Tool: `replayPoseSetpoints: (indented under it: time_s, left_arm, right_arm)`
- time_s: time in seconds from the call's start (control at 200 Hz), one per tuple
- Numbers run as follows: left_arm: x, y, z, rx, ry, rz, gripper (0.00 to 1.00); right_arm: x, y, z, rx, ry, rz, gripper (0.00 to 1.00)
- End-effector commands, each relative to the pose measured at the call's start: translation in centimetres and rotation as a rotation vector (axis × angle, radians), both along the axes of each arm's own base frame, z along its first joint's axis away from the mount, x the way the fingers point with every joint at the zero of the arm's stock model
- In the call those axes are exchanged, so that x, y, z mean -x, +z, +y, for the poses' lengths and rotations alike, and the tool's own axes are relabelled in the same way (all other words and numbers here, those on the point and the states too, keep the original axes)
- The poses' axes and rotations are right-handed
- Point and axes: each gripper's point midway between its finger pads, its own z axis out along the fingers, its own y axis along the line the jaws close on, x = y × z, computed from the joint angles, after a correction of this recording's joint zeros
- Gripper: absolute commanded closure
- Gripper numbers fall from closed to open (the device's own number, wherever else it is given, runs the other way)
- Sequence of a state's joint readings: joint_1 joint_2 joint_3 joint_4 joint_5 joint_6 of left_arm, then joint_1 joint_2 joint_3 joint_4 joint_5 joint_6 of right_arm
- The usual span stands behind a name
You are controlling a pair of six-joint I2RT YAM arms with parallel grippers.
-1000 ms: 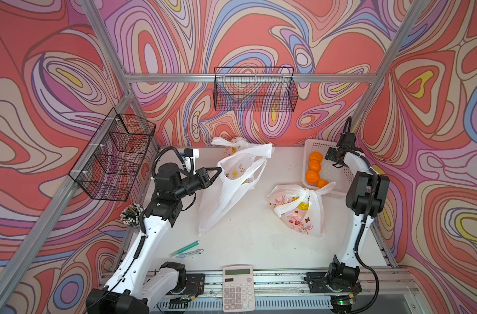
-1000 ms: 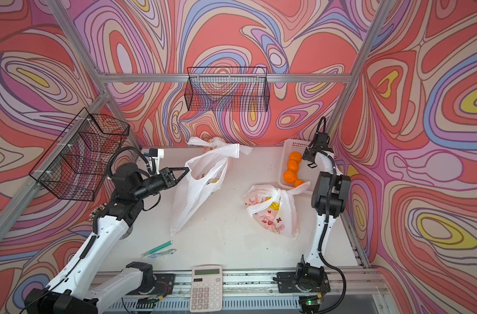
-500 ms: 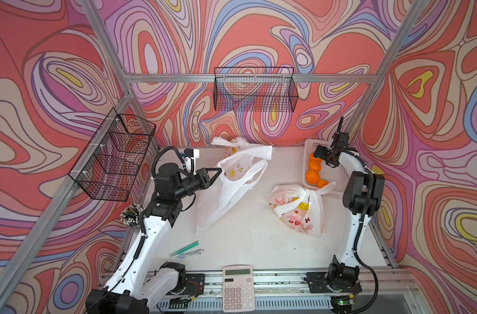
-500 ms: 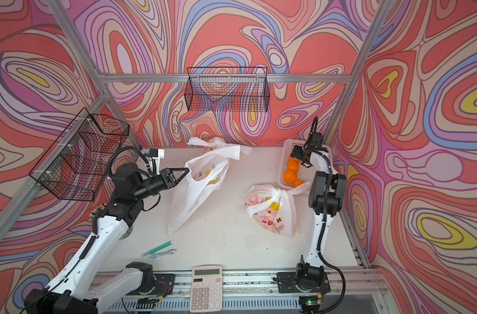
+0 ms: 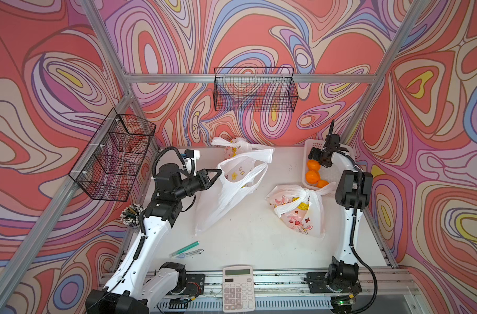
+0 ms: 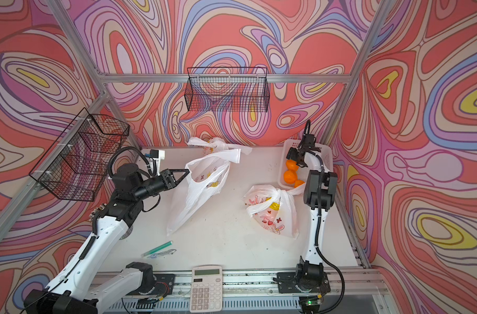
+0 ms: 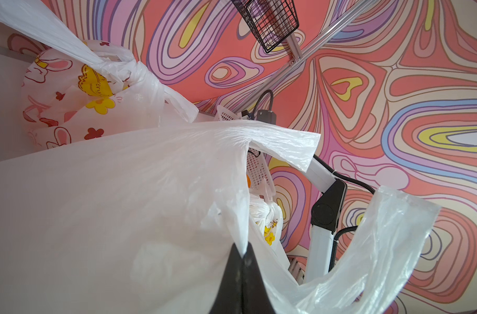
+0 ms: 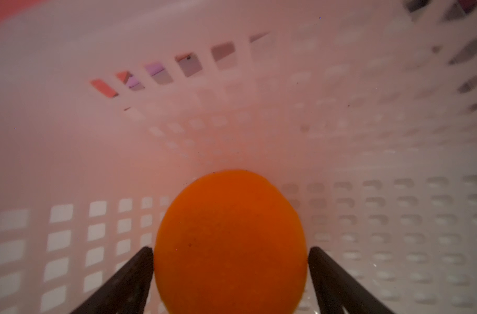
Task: Place the oranges into plastic bags & tie knots
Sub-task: Pick up the orange from the basket.
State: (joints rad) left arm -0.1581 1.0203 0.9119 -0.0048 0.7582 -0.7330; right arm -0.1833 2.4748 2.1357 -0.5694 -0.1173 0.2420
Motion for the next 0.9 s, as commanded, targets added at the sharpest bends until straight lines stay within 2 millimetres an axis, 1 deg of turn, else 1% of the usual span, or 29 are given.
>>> replayPoseSetpoints:
  time_s: [0.0,0.05,0.16,0.215,0.285,0.481,0.631,0.726,0.896]
  left_arm:
    - [0.3,1.0,0.2,-0.004,0.006,-0.037,1.0]
    - [0.3,1.0,0.2,-0.003,0.003,-0.037,1.0]
    - [0.4,1.1,0.2,-0.003,0.004,-0.035,1.0]
    - [0.5,1.1,0.2,-0.004,0.005,-0.036,1.0]
    - [0.6,1.1,0.3,-0.009,0.006,-0.038,1.0]
    - [0.4,1.2,0.2,-0.009,0.005,-0.038,1.0]
    - [0.5,1.2,0.3,-0.014,0.004,-0.041,1.0]
    - [0.4,1.2,0.3,-0.015,0.007,-0.039,1.0]
    - [0.2,1.1,0.2,-0.013,0.005,-0.036,1.0]
  right_arm:
    - [-0.3,-1.1,-0.4,0.021,-0.017,0.017,0.07]
    - [-0.5,-0.8,-0.5,0.022,-0.016,0.011,0.05]
    - [-0.8,0.5,-0.7,0.006,-0.017,-0.022,0.02]
    - [-0.8,1.0,-1.0,-0.02,-0.018,-0.028,0.02]
    - [-0.6,1.2,-1.3,-0.032,-0.021,-0.013,0.03]
    - [0.1,-0.2,-1.7,-0.029,-0.024,0.037,0.03]
    - [0.0,-1.1,-1.5,-0.039,-0.014,0.047,0.03]
    - [-0.2,-1.2,-1.3,-0.051,0.0,0.043,0.04]
    - [-0.6,-2.1,-0.9,-0.072,0.016,0.048,0.09]
